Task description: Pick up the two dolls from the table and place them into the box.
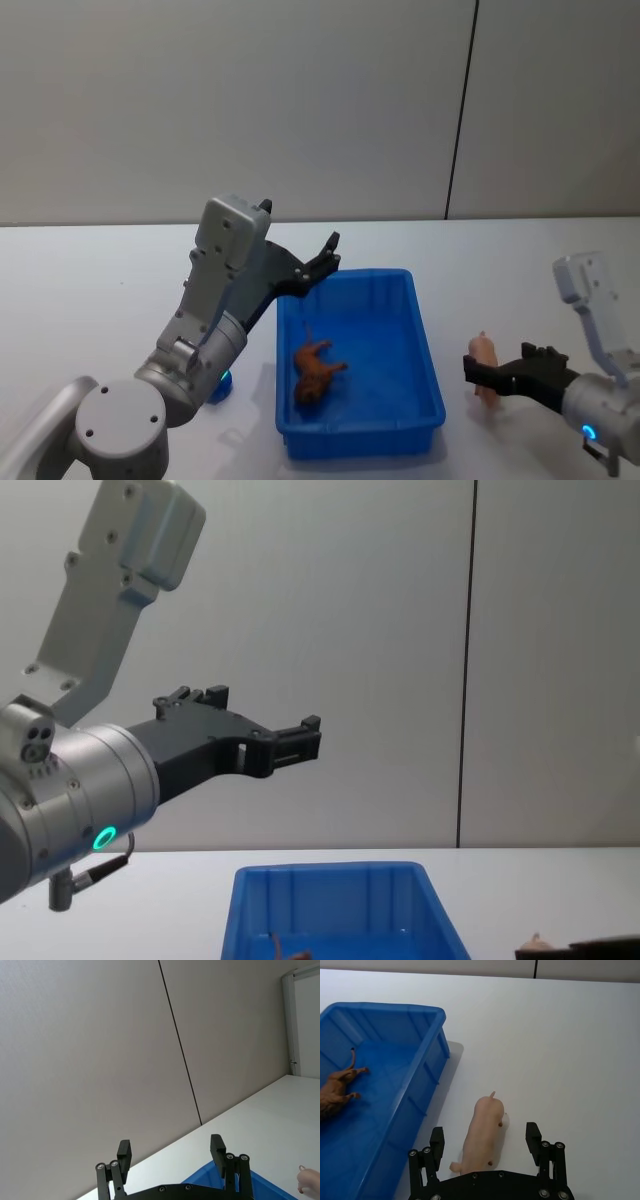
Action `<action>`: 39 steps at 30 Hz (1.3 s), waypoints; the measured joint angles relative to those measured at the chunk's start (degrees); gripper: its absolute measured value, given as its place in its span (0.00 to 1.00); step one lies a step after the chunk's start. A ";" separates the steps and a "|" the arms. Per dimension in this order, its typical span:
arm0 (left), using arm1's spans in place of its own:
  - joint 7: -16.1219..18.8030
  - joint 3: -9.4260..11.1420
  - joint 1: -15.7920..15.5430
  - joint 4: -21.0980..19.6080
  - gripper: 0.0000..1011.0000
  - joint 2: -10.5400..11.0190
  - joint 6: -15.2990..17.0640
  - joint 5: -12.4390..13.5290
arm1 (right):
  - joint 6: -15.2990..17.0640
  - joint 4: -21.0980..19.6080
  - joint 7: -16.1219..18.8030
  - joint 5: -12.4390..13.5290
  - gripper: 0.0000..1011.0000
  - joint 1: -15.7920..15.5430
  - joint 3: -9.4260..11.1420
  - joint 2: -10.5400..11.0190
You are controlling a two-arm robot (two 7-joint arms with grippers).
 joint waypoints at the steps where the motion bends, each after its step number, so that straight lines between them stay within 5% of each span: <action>1: 0.00 0.00 0.00 0.00 0.99 0.00 0.00 0.00 | -0.03 0.83 -0.53 -0.58 0.99 0.45 -0.30 -0.46; 18: 0.00 0.00 0.00 0.00 0.99 0.00 0.00 0.00 | -0.88 8.33 -3.06 -4.31 0.97 4.47 -2.79 -4.56; 39: 0.00 0.00 0.00 0.00 0.99 0.00 0.00 0.00 | -1.44 10.71 -3.59 -5.45 0.37 5.68 -3.53 -5.83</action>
